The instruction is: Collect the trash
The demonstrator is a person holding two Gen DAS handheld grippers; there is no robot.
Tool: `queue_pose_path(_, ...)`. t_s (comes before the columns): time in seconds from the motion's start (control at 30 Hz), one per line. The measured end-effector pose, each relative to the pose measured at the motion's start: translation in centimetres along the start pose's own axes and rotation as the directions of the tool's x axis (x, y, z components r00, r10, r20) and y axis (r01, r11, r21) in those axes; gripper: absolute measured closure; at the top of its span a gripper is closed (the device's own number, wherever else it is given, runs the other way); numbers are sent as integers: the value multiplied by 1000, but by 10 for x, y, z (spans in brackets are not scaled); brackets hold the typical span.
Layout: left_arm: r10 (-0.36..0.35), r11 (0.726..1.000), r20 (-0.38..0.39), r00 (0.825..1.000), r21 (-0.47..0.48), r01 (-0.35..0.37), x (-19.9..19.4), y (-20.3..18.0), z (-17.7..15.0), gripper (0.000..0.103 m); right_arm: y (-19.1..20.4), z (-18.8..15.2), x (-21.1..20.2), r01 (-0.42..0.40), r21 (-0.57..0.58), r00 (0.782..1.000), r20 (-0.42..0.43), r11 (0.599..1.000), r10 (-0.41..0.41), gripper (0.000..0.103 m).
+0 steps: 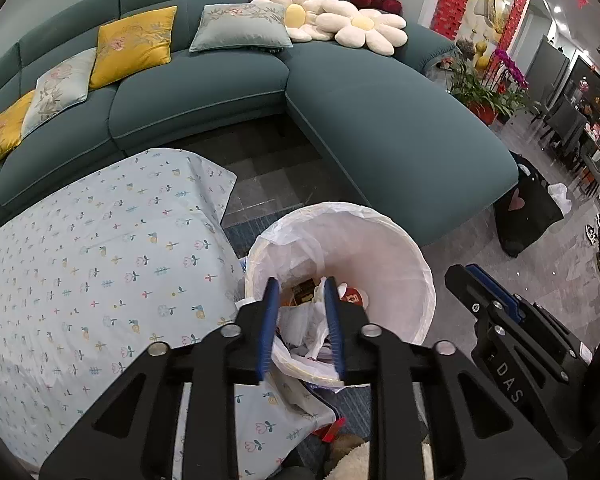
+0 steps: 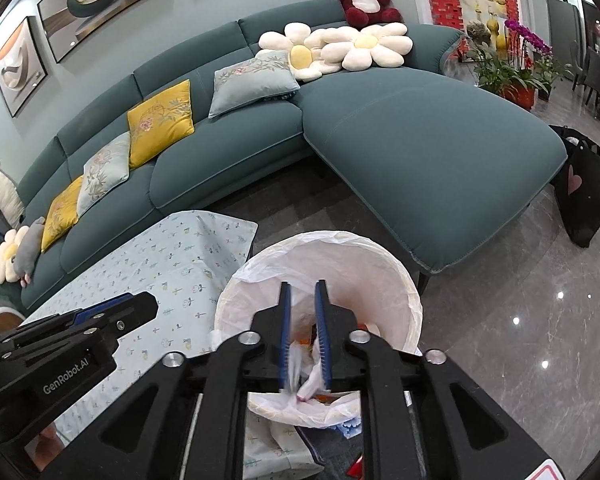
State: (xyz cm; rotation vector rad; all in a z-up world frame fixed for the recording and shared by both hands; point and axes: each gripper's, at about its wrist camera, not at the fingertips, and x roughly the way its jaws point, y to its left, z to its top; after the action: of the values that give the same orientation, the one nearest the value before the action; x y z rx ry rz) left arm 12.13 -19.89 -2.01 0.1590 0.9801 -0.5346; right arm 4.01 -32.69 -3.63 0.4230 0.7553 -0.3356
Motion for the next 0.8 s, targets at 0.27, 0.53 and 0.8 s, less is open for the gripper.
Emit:
queue_pose_path(0.27, 31, 999, 20, 999, -17, -30, -5, 6, 0, 64, 4, 0, -3, 6, -20, 1000, 7, 1000, -6, 74)
queue_pose_path(0.53, 56, 998, 28, 998, -40, -55, -13, 21, -3, 58, 17, 1, -8, 2, -53, 1000, 17, 999, -1, 62)
queue_pose_path(0.8, 88, 993, 41, 995, -76, -85, -20, 42, -9, 50, 36, -3, -11, 17, -112, 1000, 22, 994, -14, 55)
